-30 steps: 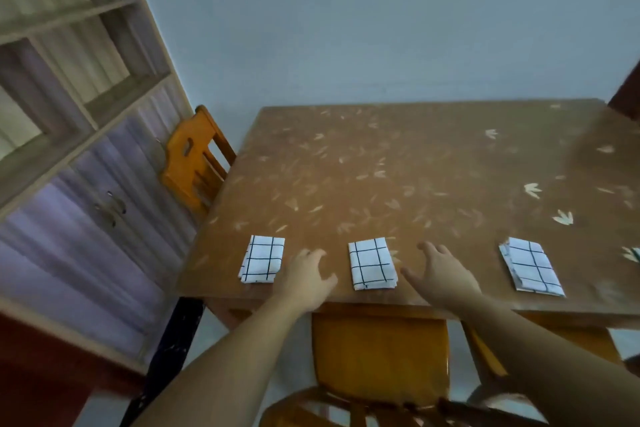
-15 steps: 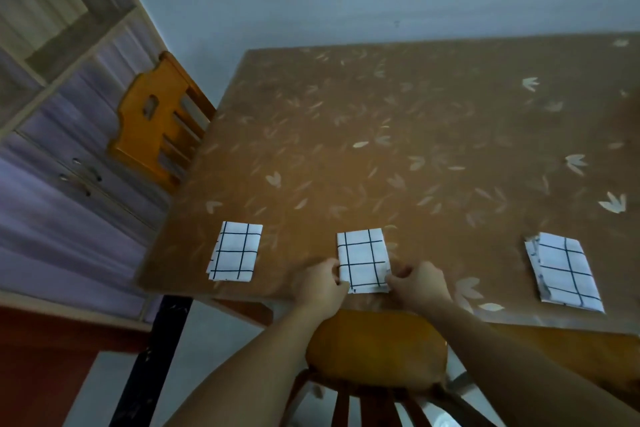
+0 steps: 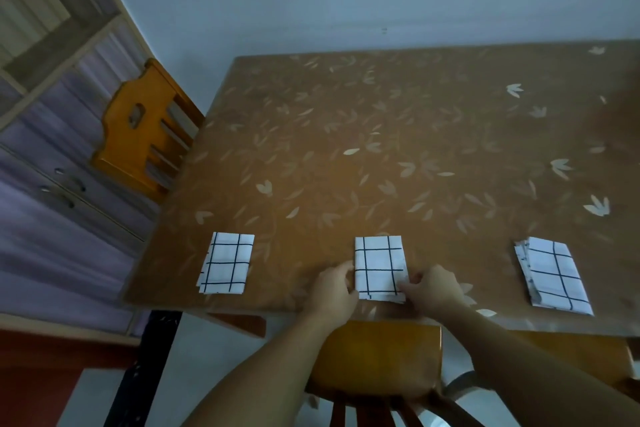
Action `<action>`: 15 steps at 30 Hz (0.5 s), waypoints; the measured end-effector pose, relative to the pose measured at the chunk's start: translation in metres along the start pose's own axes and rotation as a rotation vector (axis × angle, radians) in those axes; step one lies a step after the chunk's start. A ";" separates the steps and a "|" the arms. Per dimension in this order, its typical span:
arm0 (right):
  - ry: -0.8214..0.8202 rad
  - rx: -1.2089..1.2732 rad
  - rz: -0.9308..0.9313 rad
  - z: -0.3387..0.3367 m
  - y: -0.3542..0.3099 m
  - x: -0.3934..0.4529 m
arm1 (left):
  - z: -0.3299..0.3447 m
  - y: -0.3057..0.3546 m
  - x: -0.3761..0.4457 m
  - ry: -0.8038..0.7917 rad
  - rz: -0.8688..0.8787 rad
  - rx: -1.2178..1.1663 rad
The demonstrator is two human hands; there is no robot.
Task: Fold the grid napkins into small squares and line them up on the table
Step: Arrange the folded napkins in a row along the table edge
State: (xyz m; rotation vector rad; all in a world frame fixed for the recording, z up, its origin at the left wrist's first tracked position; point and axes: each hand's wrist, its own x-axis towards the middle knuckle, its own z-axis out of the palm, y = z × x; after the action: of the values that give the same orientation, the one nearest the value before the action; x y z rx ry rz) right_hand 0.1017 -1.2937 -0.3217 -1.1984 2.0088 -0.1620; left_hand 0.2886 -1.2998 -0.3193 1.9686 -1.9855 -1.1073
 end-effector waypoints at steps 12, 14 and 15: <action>0.271 -0.406 -0.412 -0.003 -0.098 -0.042 | -0.130 -0.075 -0.056 0.280 -0.054 0.199; 0.288 -0.416 -0.453 0.009 -0.123 -0.059 | -0.152 -0.094 -0.066 0.323 -0.044 0.218; 0.303 -0.419 -0.467 0.015 -0.135 -0.067 | -0.163 -0.104 -0.072 0.340 -0.031 0.224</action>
State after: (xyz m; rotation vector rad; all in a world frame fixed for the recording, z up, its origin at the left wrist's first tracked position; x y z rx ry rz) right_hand 0.2226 -1.3101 -0.2323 -2.0079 2.0414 -0.1631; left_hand 0.4752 -1.2865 -0.2328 2.1272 -1.9667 -0.5247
